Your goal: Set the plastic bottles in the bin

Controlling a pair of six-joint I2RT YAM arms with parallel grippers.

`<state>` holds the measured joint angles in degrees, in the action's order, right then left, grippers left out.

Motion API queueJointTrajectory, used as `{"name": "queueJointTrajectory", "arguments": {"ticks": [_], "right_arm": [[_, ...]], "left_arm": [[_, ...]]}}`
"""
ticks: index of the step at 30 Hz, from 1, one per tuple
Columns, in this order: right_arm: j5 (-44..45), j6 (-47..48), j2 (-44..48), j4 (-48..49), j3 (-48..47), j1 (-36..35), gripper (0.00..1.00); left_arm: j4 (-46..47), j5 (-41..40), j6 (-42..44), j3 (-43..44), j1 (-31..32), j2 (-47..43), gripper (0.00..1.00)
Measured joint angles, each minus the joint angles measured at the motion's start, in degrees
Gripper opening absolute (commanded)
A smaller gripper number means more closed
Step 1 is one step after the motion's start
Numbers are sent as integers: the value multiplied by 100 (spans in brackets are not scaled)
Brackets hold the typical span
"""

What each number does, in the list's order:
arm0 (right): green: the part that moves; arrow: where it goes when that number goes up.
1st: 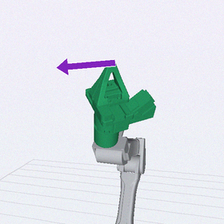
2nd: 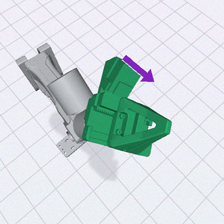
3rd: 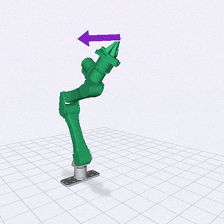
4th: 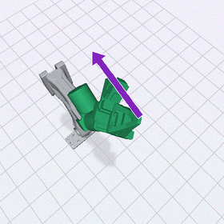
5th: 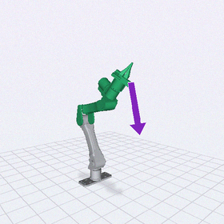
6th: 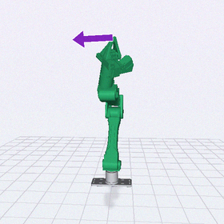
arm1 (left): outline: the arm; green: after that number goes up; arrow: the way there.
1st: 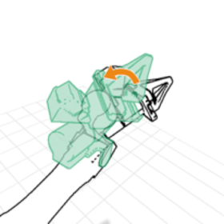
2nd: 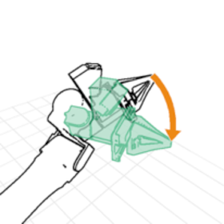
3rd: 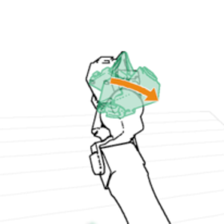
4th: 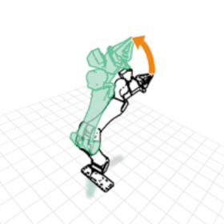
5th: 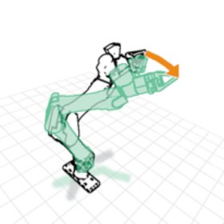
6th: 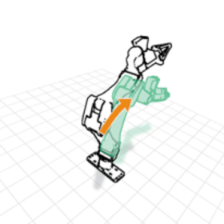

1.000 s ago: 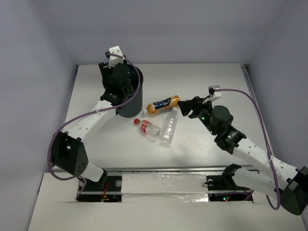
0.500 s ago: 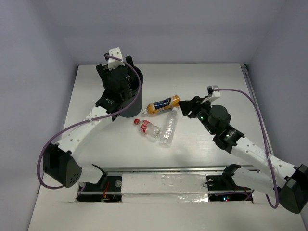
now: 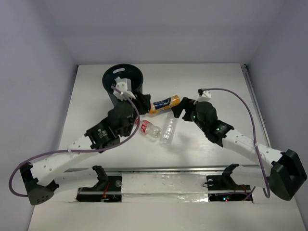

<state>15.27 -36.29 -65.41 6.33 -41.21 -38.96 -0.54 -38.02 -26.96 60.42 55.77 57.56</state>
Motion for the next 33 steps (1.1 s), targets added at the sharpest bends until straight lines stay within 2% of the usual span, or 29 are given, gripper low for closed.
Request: {"name": "queueJointTrajectory", "arguments": {"ticks": [3,8,12,13,15,18,22,27,29,33], "right_arm": [[-4,-153,-229,-90,0,7,99],[-72,-363,-763,-186,-4,28,98],[-116,-485,-1362,-264,-83,72,97],[-133,-514,-1493,-299,-131,92,97],[-160,-560,-1788,-337,-271,114,97],[-210,-603,-2135,-334,-474,179,96],[-269,-647,-2465,-339,-717,227,94],[-332,-772,-2830,-337,-916,293,82],[-337,-846,-2876,-376,-916,295,81],[-380,-903,-2898,-404,-916,295,73]], "left_arm": [[-90,-74,-645,-699,415,-55,17],[-341,-109,-1746,-1781,713,33,20],[-376,-96,-2280,-2568,713,-238,55],[-374,-96,-2402,-2688,713,-350,69],[-306,-90,-2588,-2861,713,-555,82],[-190,-59,-2771,-3053,708,-741,90],[48,173,-2852,-3244,546,-678,94],[474,634,-2841,-3504,52,-323,94],[715,852,-2833,-3650,-186,-219,94],[1058,1187,-2789,-3788,-588,61,94]]}}
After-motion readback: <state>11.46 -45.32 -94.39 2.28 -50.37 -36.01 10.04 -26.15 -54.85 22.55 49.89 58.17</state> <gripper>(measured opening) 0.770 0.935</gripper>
